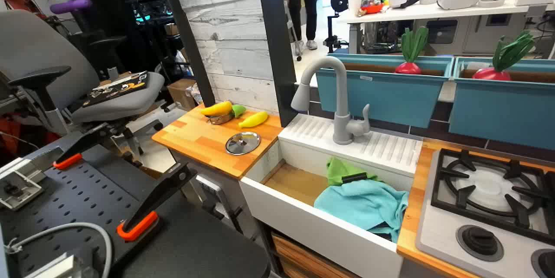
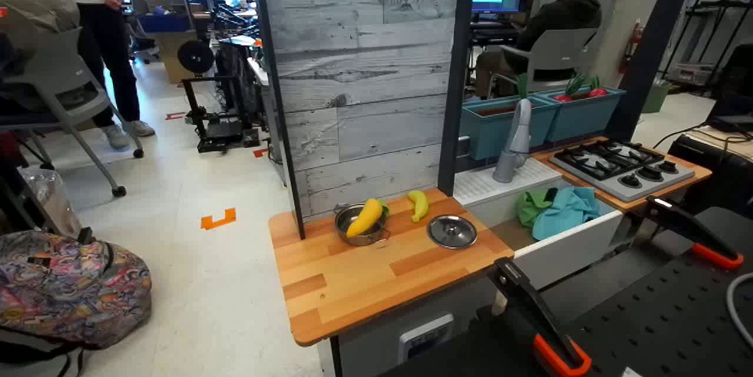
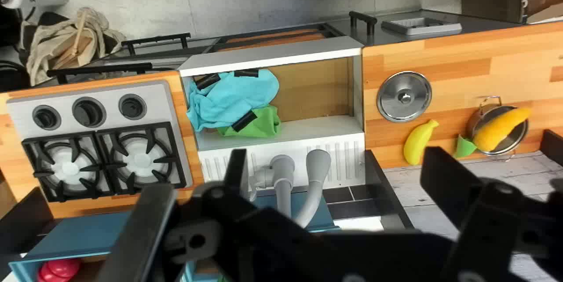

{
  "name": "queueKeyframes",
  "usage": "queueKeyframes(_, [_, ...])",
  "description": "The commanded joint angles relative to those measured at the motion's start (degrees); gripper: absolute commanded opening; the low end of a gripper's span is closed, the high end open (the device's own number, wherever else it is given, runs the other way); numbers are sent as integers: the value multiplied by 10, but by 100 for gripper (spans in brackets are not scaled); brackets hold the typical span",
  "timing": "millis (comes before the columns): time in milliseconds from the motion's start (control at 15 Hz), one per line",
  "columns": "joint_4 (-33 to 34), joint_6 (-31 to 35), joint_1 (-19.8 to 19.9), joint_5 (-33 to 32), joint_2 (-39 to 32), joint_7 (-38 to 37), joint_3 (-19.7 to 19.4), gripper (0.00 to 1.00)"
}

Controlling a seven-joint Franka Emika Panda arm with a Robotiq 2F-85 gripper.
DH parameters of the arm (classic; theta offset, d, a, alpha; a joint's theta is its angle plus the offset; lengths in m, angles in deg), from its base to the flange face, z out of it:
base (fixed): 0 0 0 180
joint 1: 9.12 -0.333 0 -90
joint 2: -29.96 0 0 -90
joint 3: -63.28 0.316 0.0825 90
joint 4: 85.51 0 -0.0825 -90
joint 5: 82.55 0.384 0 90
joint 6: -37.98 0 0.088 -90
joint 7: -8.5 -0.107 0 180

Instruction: Pick up the toy from the pot and put it on the table.

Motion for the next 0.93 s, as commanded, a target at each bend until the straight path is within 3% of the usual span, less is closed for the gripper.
queueKeyframes(0, [1,-1,6,2,0,1,6,100])
queueKeyframes(467, [5,7,-3,31,-19,-9,11,100])
queueKeyframes(867, [17,69,-24,85,-104,-97,54,100])
